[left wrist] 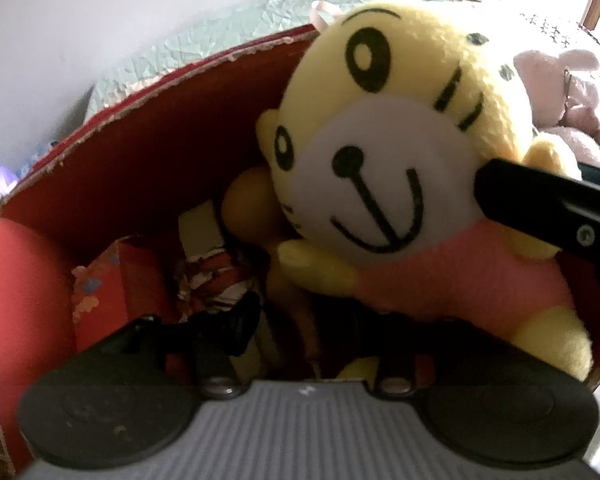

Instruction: Organize objects

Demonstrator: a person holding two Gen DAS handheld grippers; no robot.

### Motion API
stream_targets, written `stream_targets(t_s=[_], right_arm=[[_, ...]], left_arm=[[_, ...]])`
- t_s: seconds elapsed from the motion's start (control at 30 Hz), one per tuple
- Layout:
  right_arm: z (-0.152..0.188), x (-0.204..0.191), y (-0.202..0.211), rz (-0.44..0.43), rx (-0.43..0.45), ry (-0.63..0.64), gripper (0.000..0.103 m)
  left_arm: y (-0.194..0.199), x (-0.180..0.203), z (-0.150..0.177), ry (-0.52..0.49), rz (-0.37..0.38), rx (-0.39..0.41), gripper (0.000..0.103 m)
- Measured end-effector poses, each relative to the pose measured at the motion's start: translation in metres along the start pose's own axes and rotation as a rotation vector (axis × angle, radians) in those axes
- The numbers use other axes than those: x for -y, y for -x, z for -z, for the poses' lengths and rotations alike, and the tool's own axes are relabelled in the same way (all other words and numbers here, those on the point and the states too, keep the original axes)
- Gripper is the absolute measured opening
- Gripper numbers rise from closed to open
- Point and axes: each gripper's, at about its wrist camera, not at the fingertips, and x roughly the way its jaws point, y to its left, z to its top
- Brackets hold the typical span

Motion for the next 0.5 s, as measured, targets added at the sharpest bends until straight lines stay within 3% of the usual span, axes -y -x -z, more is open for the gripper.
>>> stream_targets(t_s=[0.5], right_arm=[[0.001, 0.000, 0.000, -0.012, 0.014, 0.017, 0.027]], left_arm=[[0.012, 0.011, 0.002, -0.045, -0.053, 0.015, 0.049]])
